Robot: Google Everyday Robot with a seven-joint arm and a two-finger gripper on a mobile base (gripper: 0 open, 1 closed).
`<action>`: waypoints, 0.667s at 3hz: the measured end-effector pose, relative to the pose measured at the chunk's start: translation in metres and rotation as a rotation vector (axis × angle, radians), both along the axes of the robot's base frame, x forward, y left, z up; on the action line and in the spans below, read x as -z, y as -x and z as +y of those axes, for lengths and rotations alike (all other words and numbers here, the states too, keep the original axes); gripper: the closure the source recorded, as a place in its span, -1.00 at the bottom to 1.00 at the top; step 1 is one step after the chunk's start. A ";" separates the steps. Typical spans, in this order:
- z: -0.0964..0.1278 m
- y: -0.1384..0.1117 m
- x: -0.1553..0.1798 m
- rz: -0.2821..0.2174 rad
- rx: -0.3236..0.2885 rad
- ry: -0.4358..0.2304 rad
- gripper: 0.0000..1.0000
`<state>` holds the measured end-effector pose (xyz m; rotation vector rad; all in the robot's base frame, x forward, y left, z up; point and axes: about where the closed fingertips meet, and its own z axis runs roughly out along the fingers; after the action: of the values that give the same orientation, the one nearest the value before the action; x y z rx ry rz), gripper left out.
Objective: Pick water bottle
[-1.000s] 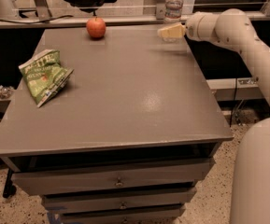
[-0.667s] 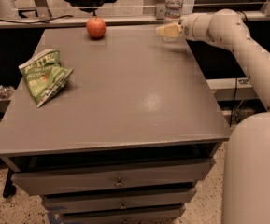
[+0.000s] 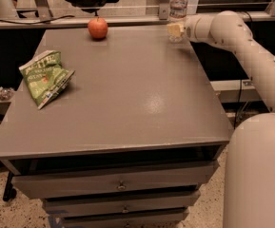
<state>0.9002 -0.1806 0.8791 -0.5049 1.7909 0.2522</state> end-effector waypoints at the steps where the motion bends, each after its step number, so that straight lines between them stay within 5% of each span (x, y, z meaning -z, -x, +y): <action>1: -0.002 0.002 -0.002 -0.001 0.004 -0.002 0.76; 2: 0.001 0.008 -0.012 -0.015 -0.013 -0.010 1.00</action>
Offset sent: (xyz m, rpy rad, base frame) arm -0.0191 -0.0021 0.0308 0.0197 -0.0414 0.0291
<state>0.8925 -0.1801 0.8909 -0.5101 1.7715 0.2654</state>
